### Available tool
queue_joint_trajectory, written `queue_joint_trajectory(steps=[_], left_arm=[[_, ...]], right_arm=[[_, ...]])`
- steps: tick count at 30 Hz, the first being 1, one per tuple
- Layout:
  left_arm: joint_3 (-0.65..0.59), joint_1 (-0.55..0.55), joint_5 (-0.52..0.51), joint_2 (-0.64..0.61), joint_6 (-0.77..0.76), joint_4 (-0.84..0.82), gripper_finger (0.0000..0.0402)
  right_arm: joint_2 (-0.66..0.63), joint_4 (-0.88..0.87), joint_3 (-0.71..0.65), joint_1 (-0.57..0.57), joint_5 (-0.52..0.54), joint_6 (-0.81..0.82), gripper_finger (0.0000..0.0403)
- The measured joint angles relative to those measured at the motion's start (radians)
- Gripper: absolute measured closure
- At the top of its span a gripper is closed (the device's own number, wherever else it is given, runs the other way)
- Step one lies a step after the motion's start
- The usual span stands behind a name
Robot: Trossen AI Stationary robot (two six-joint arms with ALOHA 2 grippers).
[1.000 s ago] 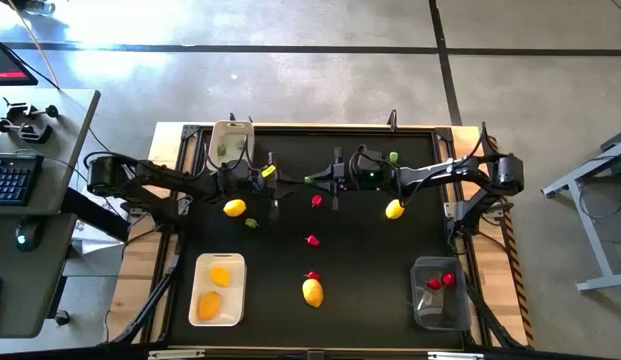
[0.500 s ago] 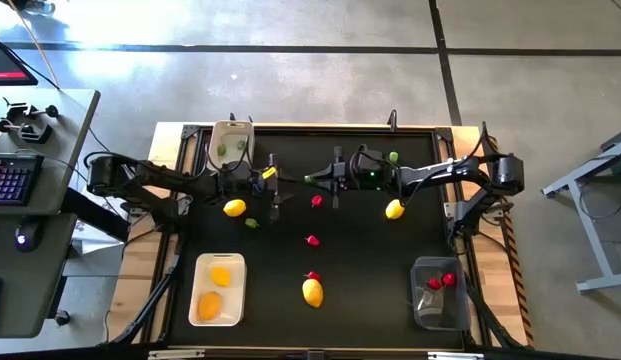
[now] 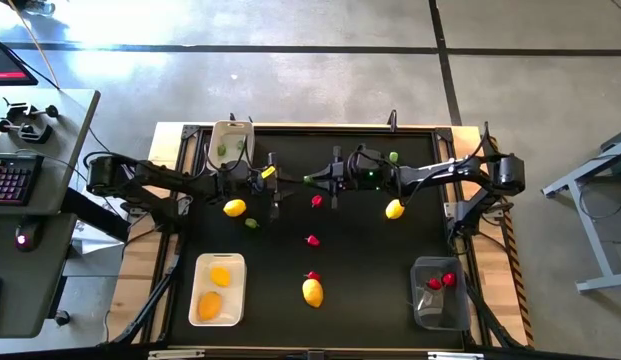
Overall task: Sort produce into baskets
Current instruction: Put the green chili pepper into the gray bin
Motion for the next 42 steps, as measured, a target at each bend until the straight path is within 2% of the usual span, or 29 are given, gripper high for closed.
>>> queue_joint_trajectory(steps=[7, 17, 26, 32, 42], left_arm=[[0.003, -0.002, -0.093, 0.000, 0.001, 0.000, 0.0309], [0.003, 0.003, -0.076, -0.016, 0.009, -0.043, 0.0307], [0.005, 0.018, -0.092, -0.119, 0.010, -0.181, 0.0244], [0.005, 0.032, 0.022, -0.121, -0.035, -0.189, 0.0212], [0.027, 0.029, 0.069, -0.094, -0.080, -0.169, 0.0226]], right_arm=[[0.000, 0.004, 0.003, 0.000, 0.011, 0.015, 0.0354], [0.001, -0.010, 0.004, 0.000, -0.001, 0.015, 0.0354], [0.001, -0.015, 0.007, 0.005, -0.033, 0.015, 0.0354], [0.001, 0.001, 0.007, 0.011, -0.018, 0.015, 0.0354], [0.001, 0.030, 0.008, 0.032, -0.009, 0.000, 0.0354]])
